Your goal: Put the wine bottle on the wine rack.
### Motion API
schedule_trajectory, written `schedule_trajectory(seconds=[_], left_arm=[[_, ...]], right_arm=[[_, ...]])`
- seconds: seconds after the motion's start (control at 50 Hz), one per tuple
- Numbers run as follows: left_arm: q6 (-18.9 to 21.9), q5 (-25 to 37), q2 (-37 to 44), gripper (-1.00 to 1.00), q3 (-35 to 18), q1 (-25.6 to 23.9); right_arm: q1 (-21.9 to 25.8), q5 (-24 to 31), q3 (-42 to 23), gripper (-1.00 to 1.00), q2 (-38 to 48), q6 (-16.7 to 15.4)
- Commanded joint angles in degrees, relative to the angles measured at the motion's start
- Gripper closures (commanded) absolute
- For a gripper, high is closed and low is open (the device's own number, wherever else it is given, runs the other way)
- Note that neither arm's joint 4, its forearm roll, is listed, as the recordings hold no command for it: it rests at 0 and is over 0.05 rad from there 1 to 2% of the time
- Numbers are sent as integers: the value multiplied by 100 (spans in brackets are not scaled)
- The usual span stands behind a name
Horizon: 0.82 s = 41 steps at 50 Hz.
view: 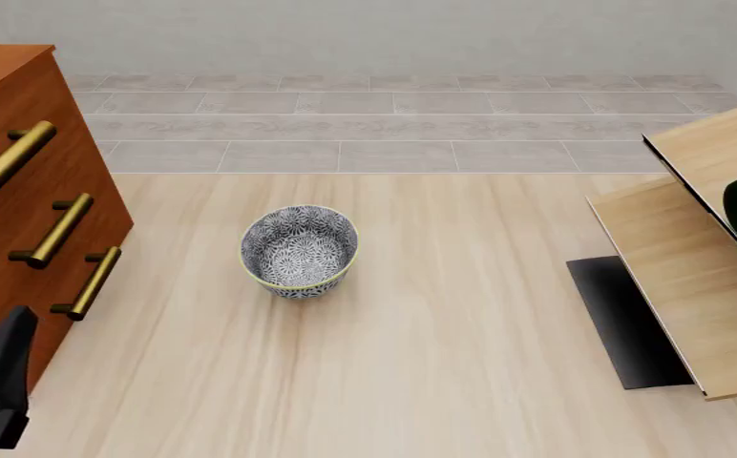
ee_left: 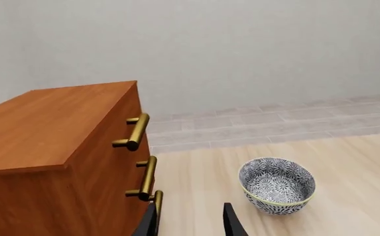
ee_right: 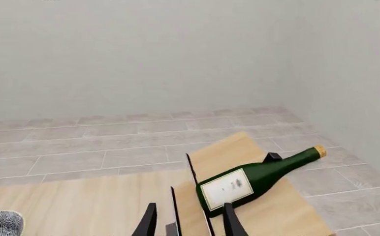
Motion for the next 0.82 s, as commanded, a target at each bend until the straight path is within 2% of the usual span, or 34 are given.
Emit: schedule_trajectory(seconds=[0.02, 0.22, 0.82], left_arm=[[9, 129, -56, -100, -126, 26], [46, 245, -93, -100, -223, 88], [76, 351, -106, -100, -377, 111]], right_arm=[[48, 305, -16, -100, -334, -47], [7, 506, -44, -100, -563, 1], [155, 1210, -149, -100, -1277, -174]])
